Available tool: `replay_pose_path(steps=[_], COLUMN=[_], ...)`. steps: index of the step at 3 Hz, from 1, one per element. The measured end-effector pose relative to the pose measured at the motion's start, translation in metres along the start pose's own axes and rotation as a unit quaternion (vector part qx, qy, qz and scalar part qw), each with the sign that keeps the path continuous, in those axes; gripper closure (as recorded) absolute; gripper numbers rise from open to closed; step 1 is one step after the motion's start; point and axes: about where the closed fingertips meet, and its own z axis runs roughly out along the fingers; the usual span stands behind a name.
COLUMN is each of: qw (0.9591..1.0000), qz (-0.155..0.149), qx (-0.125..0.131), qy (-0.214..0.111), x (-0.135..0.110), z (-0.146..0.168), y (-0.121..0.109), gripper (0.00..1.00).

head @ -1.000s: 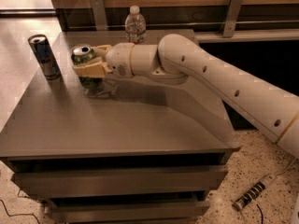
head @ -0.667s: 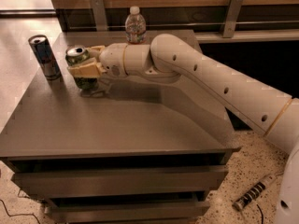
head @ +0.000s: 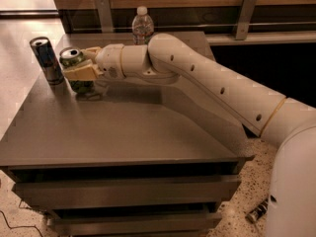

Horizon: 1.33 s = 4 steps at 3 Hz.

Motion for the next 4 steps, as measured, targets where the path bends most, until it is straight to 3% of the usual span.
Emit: replay_pose_path(steps=[2, 3, 4], qw=[0.9997, 0.9993, 0.9992], qz=[0.001, 0.011, 0.011], qx=[-0.024, -0.033, -0.033], qy=[0.008, 0.017, 0.017], x=[0.003, 0.013, 0.013], z=[0.022, 0.029, 0.029], y=[0.0, -0.001, 0.0], gripper=[1.0, 0.79, 0.49])
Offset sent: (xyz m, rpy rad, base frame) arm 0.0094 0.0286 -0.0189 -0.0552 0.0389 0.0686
